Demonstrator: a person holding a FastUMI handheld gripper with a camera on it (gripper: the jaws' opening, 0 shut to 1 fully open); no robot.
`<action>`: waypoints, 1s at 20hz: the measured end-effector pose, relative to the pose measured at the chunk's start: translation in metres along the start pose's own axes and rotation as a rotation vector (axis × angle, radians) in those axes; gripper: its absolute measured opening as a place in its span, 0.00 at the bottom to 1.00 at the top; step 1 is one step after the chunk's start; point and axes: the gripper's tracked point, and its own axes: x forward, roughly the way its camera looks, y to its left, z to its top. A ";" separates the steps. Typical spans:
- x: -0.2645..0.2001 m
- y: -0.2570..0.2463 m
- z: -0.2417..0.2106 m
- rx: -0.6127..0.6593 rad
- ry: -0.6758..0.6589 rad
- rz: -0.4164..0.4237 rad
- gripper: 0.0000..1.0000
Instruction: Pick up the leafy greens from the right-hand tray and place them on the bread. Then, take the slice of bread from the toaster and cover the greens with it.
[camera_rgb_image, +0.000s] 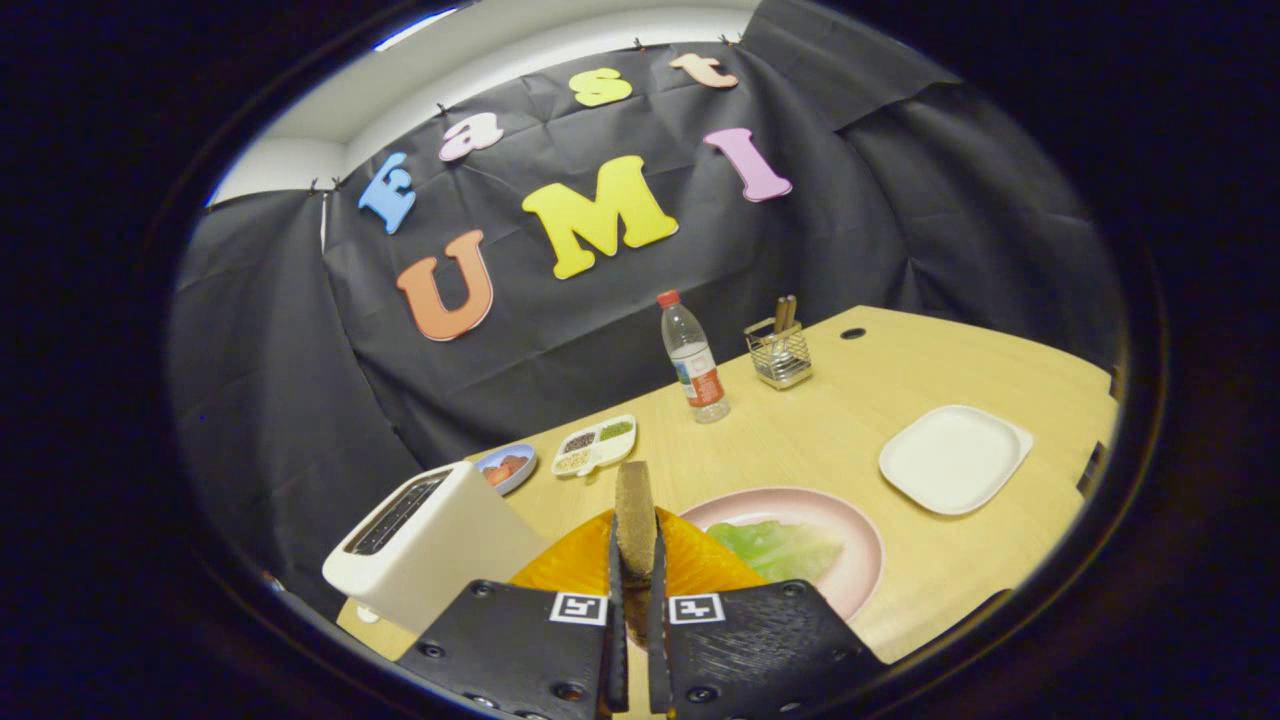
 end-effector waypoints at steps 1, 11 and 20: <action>0.002 -0.003 -0.005 0.012 0.010 0.004 0.08; 0.013 -0.060 -0.015 0.076 0.039 -0.033 0.21; 0.022 -0.097 -0.026 0.070 0.095 -0.066 0.48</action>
